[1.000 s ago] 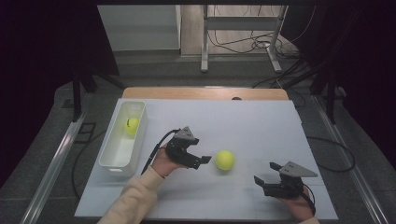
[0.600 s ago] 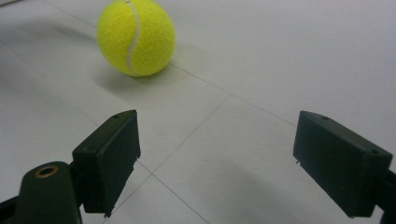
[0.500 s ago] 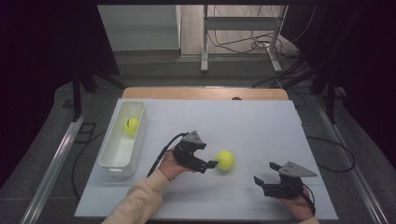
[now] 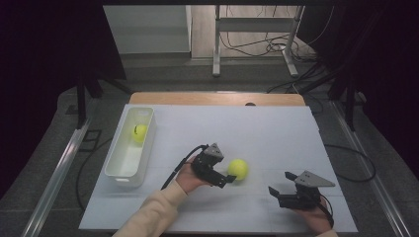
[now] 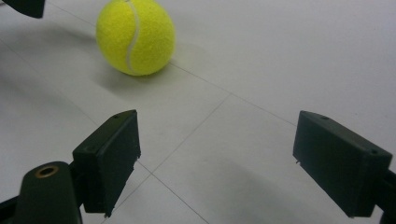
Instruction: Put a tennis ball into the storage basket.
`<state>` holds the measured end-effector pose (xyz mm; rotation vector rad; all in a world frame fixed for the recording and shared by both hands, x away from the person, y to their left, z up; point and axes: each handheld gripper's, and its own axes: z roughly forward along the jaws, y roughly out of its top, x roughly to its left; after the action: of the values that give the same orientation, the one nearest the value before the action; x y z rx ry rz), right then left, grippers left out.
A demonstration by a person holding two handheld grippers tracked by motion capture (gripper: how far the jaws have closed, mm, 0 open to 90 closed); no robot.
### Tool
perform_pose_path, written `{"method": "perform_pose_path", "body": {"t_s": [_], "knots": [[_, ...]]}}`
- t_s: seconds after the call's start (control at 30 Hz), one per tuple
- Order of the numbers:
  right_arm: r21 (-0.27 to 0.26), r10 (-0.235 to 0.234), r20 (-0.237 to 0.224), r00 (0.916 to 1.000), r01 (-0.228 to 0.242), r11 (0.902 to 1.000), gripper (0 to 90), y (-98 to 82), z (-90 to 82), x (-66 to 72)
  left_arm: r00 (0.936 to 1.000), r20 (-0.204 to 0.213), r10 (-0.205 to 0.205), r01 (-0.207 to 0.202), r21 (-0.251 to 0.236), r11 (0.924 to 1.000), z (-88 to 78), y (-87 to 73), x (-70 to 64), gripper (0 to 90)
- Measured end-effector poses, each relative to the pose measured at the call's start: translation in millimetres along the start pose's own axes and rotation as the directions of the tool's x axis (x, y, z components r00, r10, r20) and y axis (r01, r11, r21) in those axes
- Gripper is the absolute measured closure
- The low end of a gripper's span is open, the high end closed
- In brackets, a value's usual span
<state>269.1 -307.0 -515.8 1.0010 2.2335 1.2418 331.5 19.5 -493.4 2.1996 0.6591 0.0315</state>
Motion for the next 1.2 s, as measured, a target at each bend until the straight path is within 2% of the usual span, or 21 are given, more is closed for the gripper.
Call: {"method": "perform_pose_path", "body": {"t_s": [0.3, 0.9, 1.2], "knots": [[0.000, 0.000, 0.001, 1.0000, 0.000, 1.0000, 15.4, 0.0, 0.2, -0.2, 0.9999, -0.006, -0.015, 0.015, -0.004, 0.9999, 9.5, 2.6, 2.1, 11.7], [0.002, 0.003, 0.001, 1.0000, -0.003, 1.0000, 15.4, -0.2, 0.7, -0.5, 0.9996, 0.014, 0.023, -0.024, 0.030, 0.9993, 38.1, 12.0, 1.6, 9.2], [0.004, 0.004, 0.004, 1.0000, -0.004, 1.0000, 15.4, -0.3, 0.6, -1.0, 0.9999, 0.012, 0.009, -0.009, 0.051, 0.9986, 52.2, 12.6, 2.8, 9.9]]}}
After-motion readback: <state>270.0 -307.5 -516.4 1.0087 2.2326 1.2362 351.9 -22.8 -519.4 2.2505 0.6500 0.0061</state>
